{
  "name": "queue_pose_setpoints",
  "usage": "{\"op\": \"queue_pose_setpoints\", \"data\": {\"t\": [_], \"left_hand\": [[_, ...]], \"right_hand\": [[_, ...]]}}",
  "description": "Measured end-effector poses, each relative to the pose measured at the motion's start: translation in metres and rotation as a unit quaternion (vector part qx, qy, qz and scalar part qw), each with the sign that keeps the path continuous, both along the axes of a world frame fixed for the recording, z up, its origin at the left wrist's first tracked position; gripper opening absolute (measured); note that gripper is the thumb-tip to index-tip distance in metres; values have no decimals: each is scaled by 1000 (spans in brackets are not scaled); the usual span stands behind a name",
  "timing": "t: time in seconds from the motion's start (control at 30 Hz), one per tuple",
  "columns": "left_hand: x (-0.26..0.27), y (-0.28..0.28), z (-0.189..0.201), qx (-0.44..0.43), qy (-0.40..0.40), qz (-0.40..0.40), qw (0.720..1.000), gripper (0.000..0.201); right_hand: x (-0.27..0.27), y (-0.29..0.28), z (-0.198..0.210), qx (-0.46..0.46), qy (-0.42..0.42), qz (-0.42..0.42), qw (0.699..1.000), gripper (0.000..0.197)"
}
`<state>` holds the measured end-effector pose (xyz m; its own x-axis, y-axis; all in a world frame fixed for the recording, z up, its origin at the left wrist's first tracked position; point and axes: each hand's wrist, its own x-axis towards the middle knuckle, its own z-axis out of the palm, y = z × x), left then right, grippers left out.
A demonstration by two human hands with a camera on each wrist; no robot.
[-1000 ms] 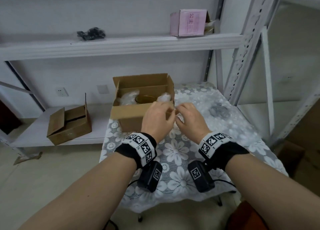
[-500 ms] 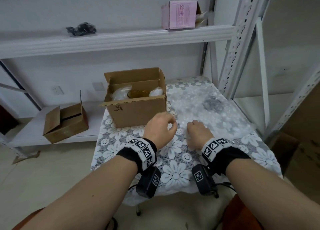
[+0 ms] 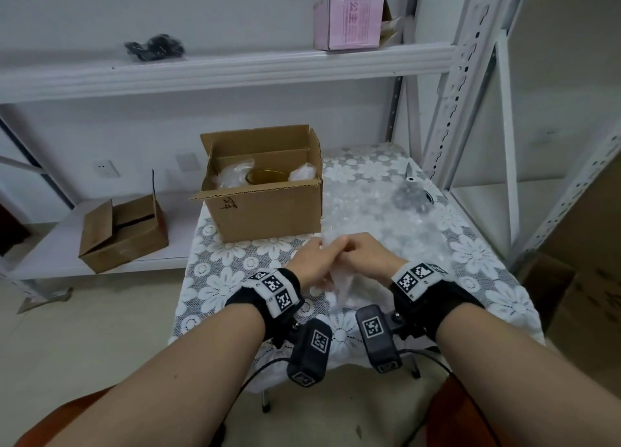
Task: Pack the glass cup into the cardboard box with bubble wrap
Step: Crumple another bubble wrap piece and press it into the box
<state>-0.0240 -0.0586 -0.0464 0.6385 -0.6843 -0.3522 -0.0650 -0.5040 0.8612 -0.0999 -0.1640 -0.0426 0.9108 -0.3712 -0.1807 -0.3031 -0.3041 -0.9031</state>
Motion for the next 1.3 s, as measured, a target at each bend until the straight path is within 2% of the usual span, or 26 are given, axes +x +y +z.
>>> {"op": "queue_pose_setpoints", "data": {"t": [0.07, 0.1, 0.13, 0.2, 0.23, 0.33, 0.37, 0.4, 0.47, 0.53, 0.63, 0.7, 0.73, 0.8, 0.87, 0.97, 1.03, 1.1, 1.13, 1.2, 1.27, 1.3], "left_hand": [[3, -1, -3, 0, 41, 18, 999, 91], [6, -1, -7, 0, 61, 33, 998, 94], [9, -2, -11, -2, 86, 50, 995, 91], [14, -2, -17, 6, 116, 75, 990, 70], [14, -2, -15, 16, 111, 76, 991, 56], [6, 6, 1, 49, 34, 47, 997, 14], [5, 8, 2, 60, 5, 45, 997, 7], [7, 9, -1, 64, -14, 51, 997, 17], [10, 13, -4, 53, -43, 82, 994, 44], [12, 18, -4, 19, -56, 127, 990, 52], [18, 25, -2, -24, -52, 188, 980, 41], [20, 31, -3, -61, -54, 212, 974, 30], [21, 33, -4, -76, -81, 217, 970, 26], [20, 38, -6, -94, -177, 215, 956, 21], [17, 40, -8, -101, -241, 165, 951, 29], [12, 40, -12, -39, -238, 15, 970, 50], [9, 38, -14, -1, -246, -46, 968, 43], [10, 38, -16, 35, -257, -46, 965, 22], [11, 39, -17, 51, -264, -42, 962, 19], [15, 42, -23, 63, -252, -30, 965, 20], [16, 44, -26, 55, -227, -15, 972, 19], [16, 44, -26, 59, -235, -11, 970, 19]], "right_hand": [[1, 8, 0, -2, -10, 22, 1000, 7], [3, 10, -4, -23, -3, 37, 999, 14], [4, 12, -11, -54, 13, 56, 997, 34], [1, 19, -19, -123, 51, 74, 988, 69], [0, 23, -25, -155, 60, 76, 983, 80], [-5, 28, -32, -212, 76, 85, 971, 88], [-7, 29, -31, -228, 82, 92, 966, 89], [-10, 30, -31, -256, 84, 97, 958, 90], [-13, 35, -29, -344, 76, 87, 932, 80], [-16, 39, -30, -417, 41, 47, 907, 55], [-23, 41, -31, -461, -1, 22, 887, 28], [-28, 41, -34, -449, -2, 34, 893, 13], [-30, 40, -35, -439, 4, 38, 898, 5], [-30, 36, -37, -406, 18, 21, 914, 14], [-27, 31, -35, -368, 31, 1, 929, 16], [-24, 25, -30, -338, 50, 17, 939, 21], [-25, 23, -24, -302, 61, 35, 951, 23], [-28, 21, -21, -293, 81, 47, 952, 27], [-29, 19, -20, -304, 94, 49, 947, 28], [-32, 16, -17, -329, 124, 51, 935, 22], [-35, 12, -12, -333, 152, 39, 930, 4], [-35, 10, -8, -334, 166, 27, 928, 11]]}}
